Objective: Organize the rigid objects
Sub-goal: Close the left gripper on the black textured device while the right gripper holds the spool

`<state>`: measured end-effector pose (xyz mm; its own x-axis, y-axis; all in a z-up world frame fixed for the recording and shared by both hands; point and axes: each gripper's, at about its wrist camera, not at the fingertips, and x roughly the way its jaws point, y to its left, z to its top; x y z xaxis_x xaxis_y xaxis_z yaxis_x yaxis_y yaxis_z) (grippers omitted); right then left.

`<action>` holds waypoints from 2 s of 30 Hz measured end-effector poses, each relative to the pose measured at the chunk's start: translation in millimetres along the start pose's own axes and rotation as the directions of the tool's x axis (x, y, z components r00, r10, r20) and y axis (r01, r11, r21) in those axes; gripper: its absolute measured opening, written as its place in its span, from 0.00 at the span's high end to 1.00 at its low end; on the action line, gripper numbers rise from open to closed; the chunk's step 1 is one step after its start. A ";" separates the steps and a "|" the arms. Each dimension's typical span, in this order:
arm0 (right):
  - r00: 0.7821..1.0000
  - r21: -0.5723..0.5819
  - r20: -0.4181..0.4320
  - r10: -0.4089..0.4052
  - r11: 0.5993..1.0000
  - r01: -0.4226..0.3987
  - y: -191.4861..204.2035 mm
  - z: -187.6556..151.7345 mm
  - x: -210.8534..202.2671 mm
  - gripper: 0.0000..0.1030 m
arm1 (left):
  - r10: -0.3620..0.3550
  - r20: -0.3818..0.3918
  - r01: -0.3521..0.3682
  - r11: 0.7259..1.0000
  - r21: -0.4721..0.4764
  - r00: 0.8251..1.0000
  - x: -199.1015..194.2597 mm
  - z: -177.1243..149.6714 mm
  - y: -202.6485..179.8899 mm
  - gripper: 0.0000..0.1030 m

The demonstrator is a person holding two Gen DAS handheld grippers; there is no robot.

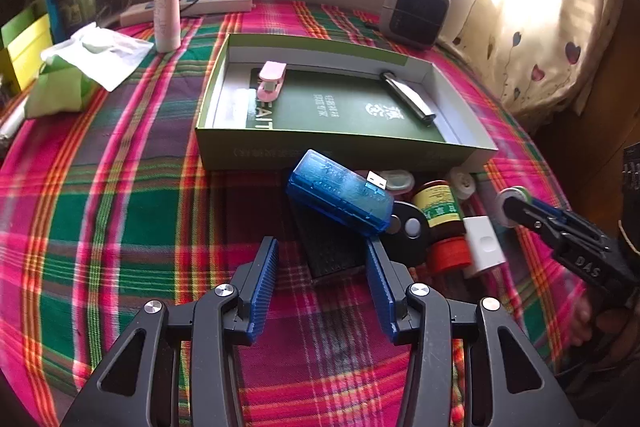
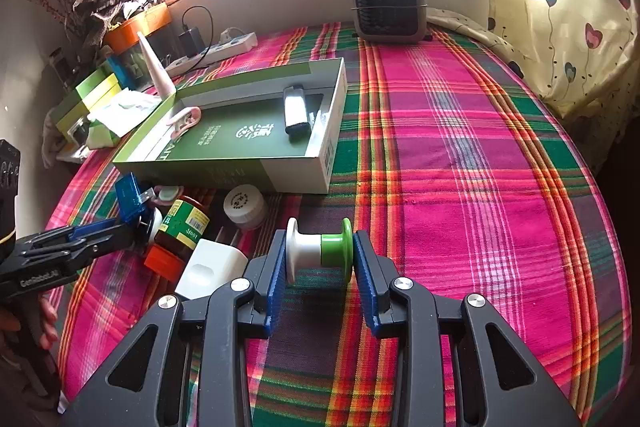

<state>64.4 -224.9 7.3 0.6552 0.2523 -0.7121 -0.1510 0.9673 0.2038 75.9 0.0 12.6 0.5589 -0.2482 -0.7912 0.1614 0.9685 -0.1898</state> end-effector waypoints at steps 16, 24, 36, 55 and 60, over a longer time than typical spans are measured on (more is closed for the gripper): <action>1.000 0.012 0.001 0.017 1.000 -0.017 -2.6 0.0 0.0 0.68 | 0.067 0.015 -0.067 0.998 0.020 0.998 10.4 11.3 1.7 0.58; 1.000 0.011 0.001 0.016 1.000 -0.016 -2.8 0.0 0.0 0.68 | 0.080 0.030 -0.080 0.997 0.023 0.996 11.5 12.2 3.3 0.59; 1.000 0.008 -0.001 0.012 1.000 -0.012 -3.1 -0.3 0.8 0.68 | 0.080 0.038 -0.079 0.997 -0.009 0.996 8.7 9.9 11.2 0.74; 1.000 0.003 -0.003 0.003 1.000 -0.003 -2.5 -1.2 0.5 0.68 | 0.089 0.041 -0.088 0.996 -0.020 0.995 -2.1 -1.2 19.0 0.74; 1.000 0.000 -0.003 -0.002 1.000 0.002 -1.4 -1.1 0.1 0.68 | 0.089 0.043 -0.087 0.996 -0.029 0.995 -4.9 -4.1 23.1 0.74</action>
<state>63.9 -226.2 6.2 0.6531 0.2507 -0.7146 -0.1496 0.9677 0.2027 73.6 23.6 9.6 0.6054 -0.1622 -0.7792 0.0884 0.9867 -0.1367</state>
